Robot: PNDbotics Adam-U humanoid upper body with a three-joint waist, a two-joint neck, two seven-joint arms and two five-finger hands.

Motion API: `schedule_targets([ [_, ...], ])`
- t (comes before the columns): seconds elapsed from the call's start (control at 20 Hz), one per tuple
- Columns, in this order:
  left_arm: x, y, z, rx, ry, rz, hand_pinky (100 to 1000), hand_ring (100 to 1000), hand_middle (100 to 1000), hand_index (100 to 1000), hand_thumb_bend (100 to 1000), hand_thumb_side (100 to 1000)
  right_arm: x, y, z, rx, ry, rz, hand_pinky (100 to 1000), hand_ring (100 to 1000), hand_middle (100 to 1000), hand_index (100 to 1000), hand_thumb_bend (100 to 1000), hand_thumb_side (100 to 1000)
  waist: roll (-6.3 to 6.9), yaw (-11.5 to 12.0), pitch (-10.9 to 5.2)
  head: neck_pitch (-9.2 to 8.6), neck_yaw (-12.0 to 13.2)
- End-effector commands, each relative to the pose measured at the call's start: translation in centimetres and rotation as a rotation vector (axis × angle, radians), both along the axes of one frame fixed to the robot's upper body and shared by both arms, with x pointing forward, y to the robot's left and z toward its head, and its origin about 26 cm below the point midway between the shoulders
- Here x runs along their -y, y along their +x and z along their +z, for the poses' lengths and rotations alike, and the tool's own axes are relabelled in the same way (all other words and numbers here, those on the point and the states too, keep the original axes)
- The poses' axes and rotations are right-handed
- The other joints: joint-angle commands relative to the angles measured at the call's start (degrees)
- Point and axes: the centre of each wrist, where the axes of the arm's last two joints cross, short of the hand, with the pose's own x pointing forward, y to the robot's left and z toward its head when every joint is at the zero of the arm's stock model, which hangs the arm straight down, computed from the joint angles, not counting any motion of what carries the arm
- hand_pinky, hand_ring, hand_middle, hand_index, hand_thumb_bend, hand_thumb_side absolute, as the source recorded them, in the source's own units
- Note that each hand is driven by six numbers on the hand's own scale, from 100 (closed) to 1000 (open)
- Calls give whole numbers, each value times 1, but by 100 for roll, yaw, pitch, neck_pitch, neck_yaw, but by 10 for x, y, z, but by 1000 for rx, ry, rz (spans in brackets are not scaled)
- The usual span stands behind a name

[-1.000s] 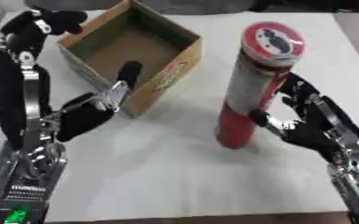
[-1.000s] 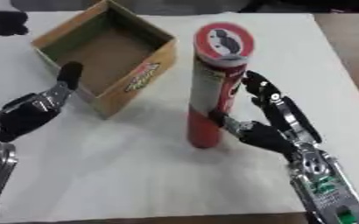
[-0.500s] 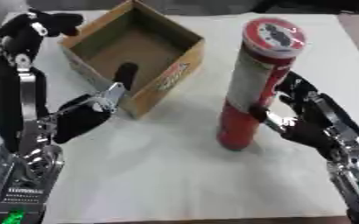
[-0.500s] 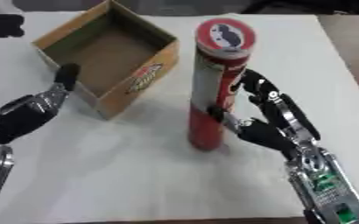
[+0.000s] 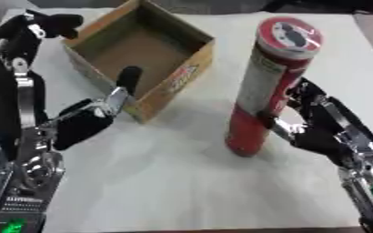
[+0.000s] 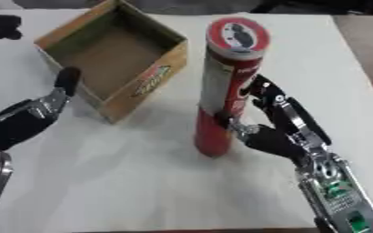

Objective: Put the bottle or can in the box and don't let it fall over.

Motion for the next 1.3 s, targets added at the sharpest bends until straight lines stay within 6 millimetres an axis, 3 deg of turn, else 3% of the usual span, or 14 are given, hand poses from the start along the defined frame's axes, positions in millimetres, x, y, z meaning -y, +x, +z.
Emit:
schedule_targets([
  [0.05,-1,-3,7,37,-7,-8,624,609,494,685,550,457,2,-2,8,39,-20,20,1000,1000,937,1000,524,358,-3,3,-75,-36,12],
  [0.35,-2,-3,7,49,-2,-7,620,603,489,684,560,443,1,-2,9,49,-24,43,1000,1000,968,1000,505,368,-14,30,-88,-31,11],
  [0.95,-8,-3,0,113,4,68,599,594,487,690,586,404,-4,-1,11,59,-40,41,1000,1000,965,1000,587,485,-43,113,-88,-12,-21],
  [1.3,-10,-3,-2,110,-23,85,599,597,487,689,575,414,-6,1,16,65,-63,66,1000,1000,967,1000,583,431,-77,138,-86,-6,-31],
])
